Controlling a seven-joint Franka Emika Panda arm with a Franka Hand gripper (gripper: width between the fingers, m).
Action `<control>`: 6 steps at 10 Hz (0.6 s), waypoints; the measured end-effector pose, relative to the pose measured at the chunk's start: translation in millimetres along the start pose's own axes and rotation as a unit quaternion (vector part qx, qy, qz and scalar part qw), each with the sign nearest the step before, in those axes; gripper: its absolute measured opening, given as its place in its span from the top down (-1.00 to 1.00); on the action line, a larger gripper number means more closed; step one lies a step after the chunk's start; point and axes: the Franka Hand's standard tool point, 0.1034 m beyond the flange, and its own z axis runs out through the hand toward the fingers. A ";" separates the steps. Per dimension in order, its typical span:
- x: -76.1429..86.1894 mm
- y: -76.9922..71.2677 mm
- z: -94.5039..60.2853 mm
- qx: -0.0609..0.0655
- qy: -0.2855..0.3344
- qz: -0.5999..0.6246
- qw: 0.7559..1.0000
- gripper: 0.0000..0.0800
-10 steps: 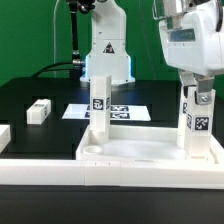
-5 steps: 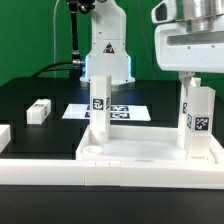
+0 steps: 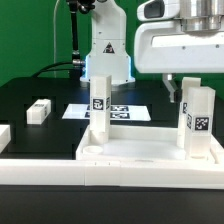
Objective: Assemble desk
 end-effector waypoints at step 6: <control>8.6 2.3 -2.5 -0.006 0.005 -0.102 0.995 0.03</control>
Offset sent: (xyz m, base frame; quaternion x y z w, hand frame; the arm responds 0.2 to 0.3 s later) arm 0.0000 0.0000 0.0000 0.0000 0.0000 -0.1938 0.9810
